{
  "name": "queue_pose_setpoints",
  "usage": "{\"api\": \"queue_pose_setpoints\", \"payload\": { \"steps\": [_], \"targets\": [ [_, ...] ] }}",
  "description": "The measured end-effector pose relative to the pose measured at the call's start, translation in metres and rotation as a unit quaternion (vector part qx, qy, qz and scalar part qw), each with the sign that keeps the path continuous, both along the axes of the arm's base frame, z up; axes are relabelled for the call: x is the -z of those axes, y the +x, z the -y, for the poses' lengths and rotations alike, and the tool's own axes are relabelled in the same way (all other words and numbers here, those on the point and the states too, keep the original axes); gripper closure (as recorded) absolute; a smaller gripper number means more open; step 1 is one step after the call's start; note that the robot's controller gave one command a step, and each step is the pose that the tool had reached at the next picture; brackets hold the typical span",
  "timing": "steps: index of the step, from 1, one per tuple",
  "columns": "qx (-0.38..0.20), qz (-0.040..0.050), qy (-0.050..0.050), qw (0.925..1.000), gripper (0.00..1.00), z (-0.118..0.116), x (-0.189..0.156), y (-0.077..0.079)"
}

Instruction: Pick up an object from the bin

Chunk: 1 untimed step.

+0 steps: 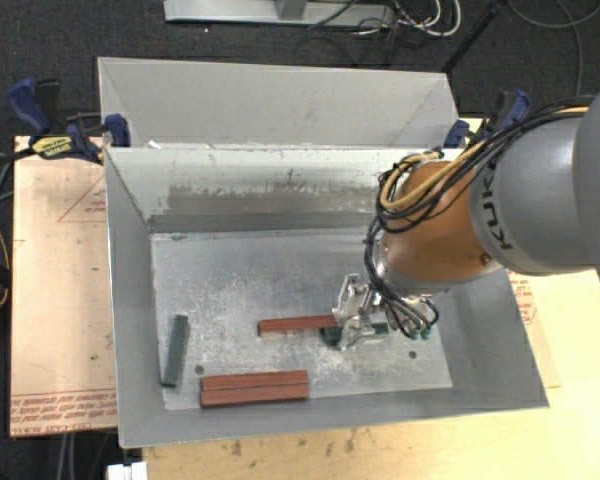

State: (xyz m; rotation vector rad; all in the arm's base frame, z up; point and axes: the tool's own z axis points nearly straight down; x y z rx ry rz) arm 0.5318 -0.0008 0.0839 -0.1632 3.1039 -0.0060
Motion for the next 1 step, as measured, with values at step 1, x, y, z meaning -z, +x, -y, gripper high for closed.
{"api": "queue_pose_setpoints", "payload": {
  "steps": [1],
  "targets": [
    [0.0, 0.0, 0.0, 1.0, 1.0, 0.0, 0.0, 0.0]
  ]
}}
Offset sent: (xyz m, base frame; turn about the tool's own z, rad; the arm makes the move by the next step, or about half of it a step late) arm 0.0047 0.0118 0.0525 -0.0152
